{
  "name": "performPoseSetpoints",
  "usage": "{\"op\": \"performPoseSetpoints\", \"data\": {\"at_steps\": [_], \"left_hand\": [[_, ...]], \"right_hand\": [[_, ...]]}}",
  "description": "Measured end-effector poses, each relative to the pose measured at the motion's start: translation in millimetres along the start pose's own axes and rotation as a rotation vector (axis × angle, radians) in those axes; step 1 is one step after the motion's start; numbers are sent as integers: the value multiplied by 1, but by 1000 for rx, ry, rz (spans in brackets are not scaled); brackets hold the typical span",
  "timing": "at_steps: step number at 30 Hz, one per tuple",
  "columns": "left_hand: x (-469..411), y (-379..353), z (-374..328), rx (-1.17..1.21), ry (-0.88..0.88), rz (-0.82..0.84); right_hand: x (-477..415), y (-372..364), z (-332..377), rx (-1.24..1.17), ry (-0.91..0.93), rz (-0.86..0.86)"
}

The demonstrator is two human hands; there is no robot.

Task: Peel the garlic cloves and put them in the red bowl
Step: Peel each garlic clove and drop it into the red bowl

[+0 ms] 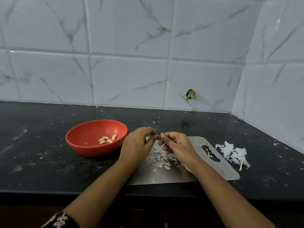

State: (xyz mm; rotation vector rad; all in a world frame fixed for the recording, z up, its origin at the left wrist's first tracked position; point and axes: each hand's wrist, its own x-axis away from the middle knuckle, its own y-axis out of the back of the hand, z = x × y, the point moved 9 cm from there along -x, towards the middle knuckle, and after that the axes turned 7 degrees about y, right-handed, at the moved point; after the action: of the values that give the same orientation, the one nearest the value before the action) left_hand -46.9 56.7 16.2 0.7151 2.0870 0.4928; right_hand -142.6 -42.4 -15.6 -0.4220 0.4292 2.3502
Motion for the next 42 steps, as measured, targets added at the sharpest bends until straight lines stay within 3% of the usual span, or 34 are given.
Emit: {"op": "performPoseSetpoints", "data": {"at_steps": [4, 8, 14, 42], "left_hand": [[-1, 2, 3, 192, 25, -10], [-3, -5, 8, 241, 68, 21], [-3, -6, 10, 352, 90, 38], [-2, -12, 17, 542, 207, 111]], "right_hand": [[1, -4, 5, 102, 47, 40], [1, -3, 10, 220, 119, 20], [1, 0, 15, 215, 161, -17], [3, 2, 26, 303, 255, -55]]}}
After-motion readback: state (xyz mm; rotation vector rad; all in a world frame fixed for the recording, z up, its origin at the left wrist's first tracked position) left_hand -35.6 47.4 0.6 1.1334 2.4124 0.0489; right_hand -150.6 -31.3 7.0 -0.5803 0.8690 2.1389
